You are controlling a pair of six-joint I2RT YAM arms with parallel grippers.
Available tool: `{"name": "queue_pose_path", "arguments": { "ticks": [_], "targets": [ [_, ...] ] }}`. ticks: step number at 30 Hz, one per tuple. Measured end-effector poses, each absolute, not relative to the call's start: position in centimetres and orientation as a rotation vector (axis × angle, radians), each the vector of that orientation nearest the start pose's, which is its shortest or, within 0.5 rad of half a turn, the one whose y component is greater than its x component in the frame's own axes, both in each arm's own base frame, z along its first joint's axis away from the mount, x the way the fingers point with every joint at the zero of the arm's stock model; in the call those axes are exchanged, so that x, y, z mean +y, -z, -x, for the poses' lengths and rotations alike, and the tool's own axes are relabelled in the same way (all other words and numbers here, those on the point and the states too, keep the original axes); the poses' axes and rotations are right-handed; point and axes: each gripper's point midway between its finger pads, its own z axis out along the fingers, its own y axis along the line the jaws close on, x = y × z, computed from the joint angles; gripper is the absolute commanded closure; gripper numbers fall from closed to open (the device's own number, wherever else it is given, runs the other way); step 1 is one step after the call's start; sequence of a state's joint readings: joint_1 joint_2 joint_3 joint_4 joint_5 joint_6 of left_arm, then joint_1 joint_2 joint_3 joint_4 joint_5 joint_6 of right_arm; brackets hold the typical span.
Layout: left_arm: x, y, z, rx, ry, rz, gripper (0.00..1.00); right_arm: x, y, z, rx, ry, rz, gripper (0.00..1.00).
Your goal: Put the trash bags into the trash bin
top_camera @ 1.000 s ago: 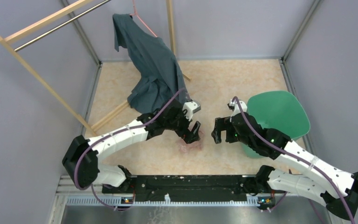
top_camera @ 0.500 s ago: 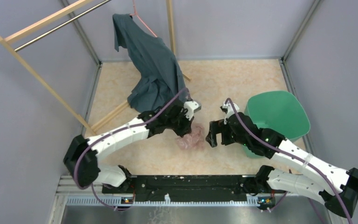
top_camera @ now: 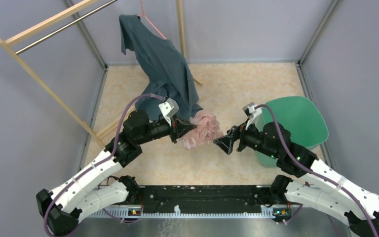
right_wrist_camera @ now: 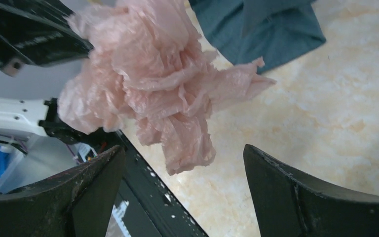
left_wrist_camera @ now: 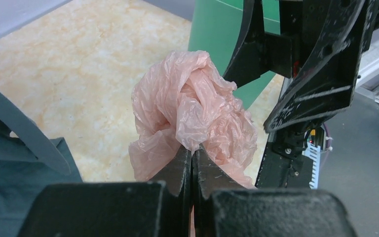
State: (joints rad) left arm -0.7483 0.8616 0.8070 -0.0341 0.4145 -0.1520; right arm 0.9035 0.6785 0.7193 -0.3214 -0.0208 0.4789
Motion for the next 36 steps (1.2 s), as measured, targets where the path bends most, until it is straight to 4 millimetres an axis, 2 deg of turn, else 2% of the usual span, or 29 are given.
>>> {"name": "queue_pose_path", "arguments": {
  "ticks": [4,8,9,12,17,18,28,33,36],
  "targets": [
    [-27.5,-30.1,-18.1,1.519,1.051,-0.823,1.00,24.2,-26.5,-16.1,1.835,-1.002,0.421,0.25],
    [-27.5,-30.7,-17.7,1.493,1.078,-0.829,1.00,24.9,-26.3,-16.4,1.839,-1.009,0.431,0.29],
    [-27.6,-30.9,-17.6,1.485,1.082,-0.830,1.00,25.2,-26.0,-16.5,1.848,-1.010,0.436,0.33],
    [-27.6,-31.4,-17.4,1.462,1.093,-0.832,1.00,25.7,-25.0,-16.7,1.886,-0.999,0.453,0.63],
    [-27.3,-31.6,-17.6,1.459,1.077,-0.808,1.00,25.7,-24.6,-16.7,1.900,-0.987,0.457,0.96],
    [-27.0,-31.8,-17.9,1.460,1.059,-0.788,1.00,25.5,-24.6,-16.8,1.900,-0.977,0.456,1.00],
    [-22.1,-33.9,-20.2,1.415,0.843,-0.505,1.00,19.8,-24.8,-17.7,1.909,-0.727,0.322,1.00],
    [-21.4,-33.9,-21.1,1.425,0.798,-0.453,1.00,17.6,-24.8,-17.8,1.914,-0.645,0.269,1.00],
    [-21.8,-33.1,-21.6,1.452,0.787,-0.461,1.00,17.2,-25.6,-17.7,1.899,-0.637,0.273,1.00]
  ]
}}
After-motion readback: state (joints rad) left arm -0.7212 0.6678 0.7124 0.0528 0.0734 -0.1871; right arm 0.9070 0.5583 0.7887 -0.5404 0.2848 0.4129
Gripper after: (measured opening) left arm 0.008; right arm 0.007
